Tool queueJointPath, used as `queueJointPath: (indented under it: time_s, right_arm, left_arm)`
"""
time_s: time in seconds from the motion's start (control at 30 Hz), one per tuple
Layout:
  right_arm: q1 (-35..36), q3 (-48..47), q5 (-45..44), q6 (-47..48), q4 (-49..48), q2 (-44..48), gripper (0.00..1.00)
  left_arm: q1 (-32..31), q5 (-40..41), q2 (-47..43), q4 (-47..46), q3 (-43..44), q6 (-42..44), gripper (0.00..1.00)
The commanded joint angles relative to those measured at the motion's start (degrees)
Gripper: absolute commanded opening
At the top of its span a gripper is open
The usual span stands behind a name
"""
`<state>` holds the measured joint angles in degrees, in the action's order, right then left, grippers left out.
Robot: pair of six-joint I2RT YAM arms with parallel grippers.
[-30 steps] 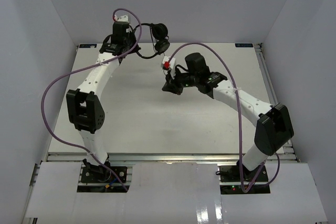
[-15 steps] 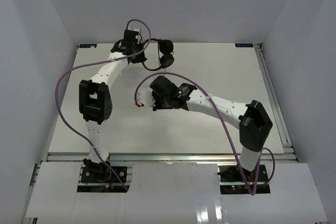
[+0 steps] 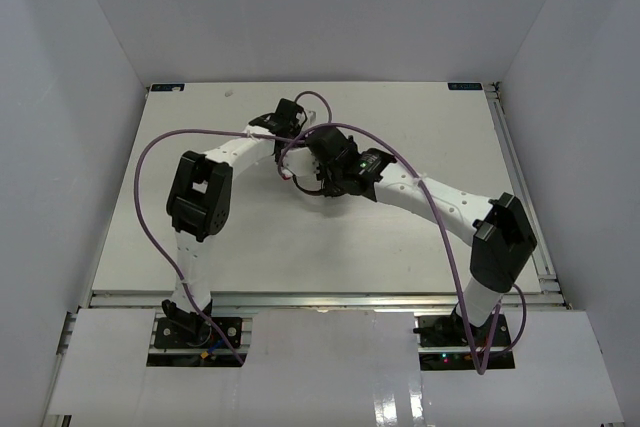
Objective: Wrap the headphones
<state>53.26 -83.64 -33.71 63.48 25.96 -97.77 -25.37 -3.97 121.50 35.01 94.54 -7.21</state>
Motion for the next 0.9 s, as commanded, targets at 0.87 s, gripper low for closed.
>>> queueJointPath:
  time_s: [0.87]
  right_arm:
    - [-13.23, 2.41, 16.99, -13.99, -16.93, 7.6, 0.08]
  left_arm:
    - [-4.34, -38.65, -10.12, -4.04, -3.85, 2.45, 0.0]
